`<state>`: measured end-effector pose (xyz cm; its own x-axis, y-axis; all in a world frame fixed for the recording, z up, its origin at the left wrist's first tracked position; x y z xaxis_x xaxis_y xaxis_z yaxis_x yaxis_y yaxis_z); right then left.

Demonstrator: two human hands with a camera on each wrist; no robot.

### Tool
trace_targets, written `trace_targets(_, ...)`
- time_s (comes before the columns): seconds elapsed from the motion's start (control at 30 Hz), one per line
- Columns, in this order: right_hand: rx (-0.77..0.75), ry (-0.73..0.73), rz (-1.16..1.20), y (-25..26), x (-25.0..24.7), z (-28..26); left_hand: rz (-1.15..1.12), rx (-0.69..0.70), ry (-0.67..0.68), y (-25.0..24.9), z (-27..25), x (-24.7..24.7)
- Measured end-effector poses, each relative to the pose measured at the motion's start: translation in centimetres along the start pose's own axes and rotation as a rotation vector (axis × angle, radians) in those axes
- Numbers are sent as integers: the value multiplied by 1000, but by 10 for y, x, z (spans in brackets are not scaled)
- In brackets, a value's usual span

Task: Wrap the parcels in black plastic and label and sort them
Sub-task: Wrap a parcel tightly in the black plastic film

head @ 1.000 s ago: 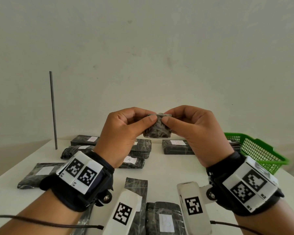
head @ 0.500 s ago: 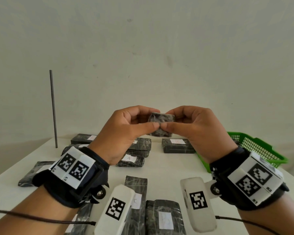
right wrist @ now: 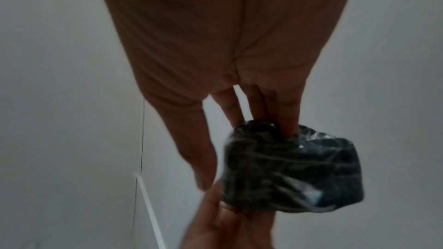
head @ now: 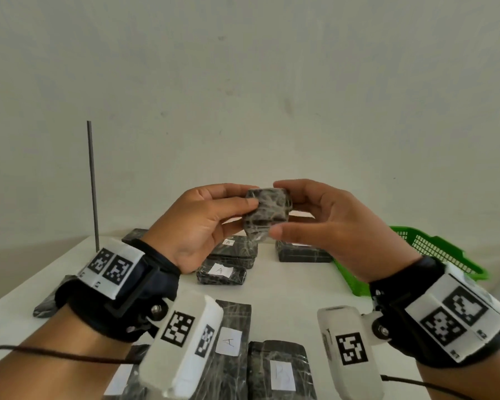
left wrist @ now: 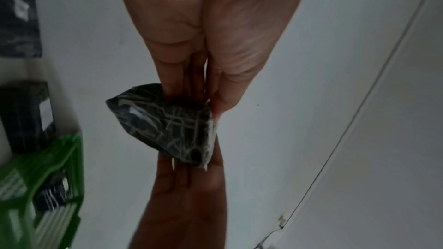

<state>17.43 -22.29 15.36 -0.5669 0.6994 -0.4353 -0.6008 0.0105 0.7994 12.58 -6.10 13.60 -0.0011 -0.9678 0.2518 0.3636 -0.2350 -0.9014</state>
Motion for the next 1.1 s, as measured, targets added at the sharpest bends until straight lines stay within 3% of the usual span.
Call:
trace_targets(0.07, -38, -61, -143, 5, -3, -1, -31, -22, 13, -1, -1, 0)
trace_targets(0.17, -59, -129, -119, 6, -9, -2, 113, -25, 92, -1, -2, 8)
trace_targets(0.37, -3, -37, 46, -1, -3, -1, 388, 120, 45, -14, -4, 8)
trace_targets(0.47, -20, -48, 89, 0, -2, -1, 368, 138, 19, -13, -5, 8)
trace_targets(0.6, -38, -123, 160, -4, -5, 1, 328, 49, 70, -3, -7, 17)
trace_targets(0.8, 63, -67, 215, -14, 4, 2, 332, 75, 20, -7, -5, 9)
trace_targets(0.97, 77, -143, 185, -19, -4, 0, 324, 15, 92, 2, -6, 16)
trace_targets(1.1, 117, -91, 253, -20, 5, -1, 333, 62, 42, -3, -5, 10)
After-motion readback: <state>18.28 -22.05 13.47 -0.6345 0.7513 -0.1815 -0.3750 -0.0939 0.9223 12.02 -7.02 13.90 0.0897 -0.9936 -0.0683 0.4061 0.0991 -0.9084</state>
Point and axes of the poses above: each hand's wrist, its own z-axis towards the middle knuckle, its own x-axis out of the palm, y = z × x, the point moved 9 cm from there along z, towards the middle knuckle, and after that the axes turned 6 degrees about y, right-handed, at the moved point
